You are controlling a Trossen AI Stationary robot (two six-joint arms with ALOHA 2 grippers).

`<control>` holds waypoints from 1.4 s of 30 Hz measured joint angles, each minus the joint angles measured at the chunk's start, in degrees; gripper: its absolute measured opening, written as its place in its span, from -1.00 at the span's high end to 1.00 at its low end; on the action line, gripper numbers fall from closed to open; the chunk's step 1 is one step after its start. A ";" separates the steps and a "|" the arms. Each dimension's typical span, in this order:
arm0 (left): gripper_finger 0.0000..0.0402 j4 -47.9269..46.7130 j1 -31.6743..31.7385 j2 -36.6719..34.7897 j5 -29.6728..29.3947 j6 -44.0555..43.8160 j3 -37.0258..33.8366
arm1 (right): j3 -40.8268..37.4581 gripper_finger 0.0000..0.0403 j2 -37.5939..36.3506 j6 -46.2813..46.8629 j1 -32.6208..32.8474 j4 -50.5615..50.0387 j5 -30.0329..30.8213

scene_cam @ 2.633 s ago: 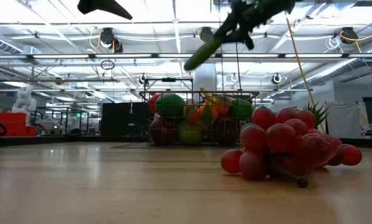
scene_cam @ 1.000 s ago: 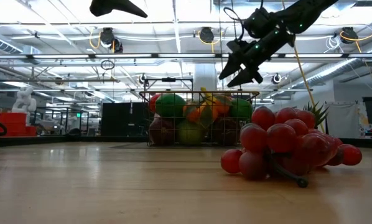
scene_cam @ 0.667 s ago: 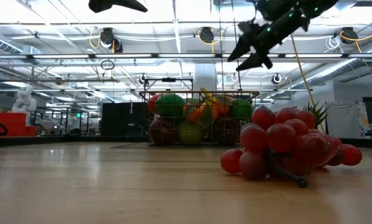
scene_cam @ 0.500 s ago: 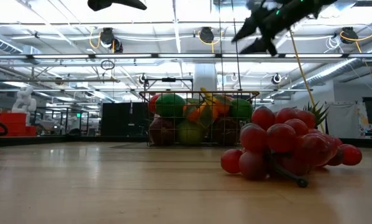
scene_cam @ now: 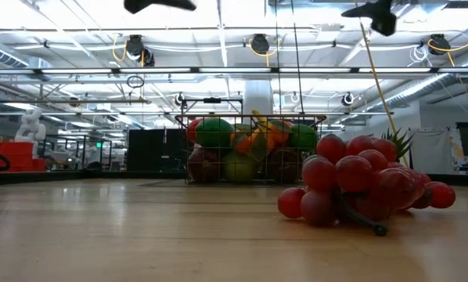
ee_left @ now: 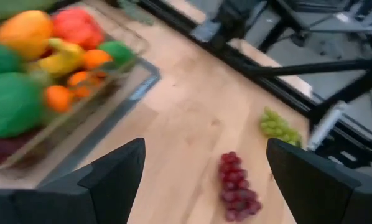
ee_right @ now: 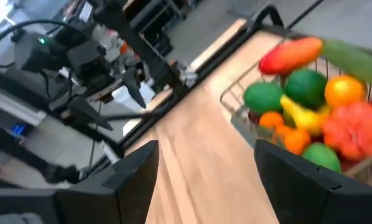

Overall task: Build produce basket
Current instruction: Put the red grapes into the brown wire basket

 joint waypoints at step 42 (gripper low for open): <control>-0.13 -9.66 -13.87 56.79 9.12 -28.04 38.71 | 0.00 -0.16 -7.40 -13.34 2.72 -15.26 -18.80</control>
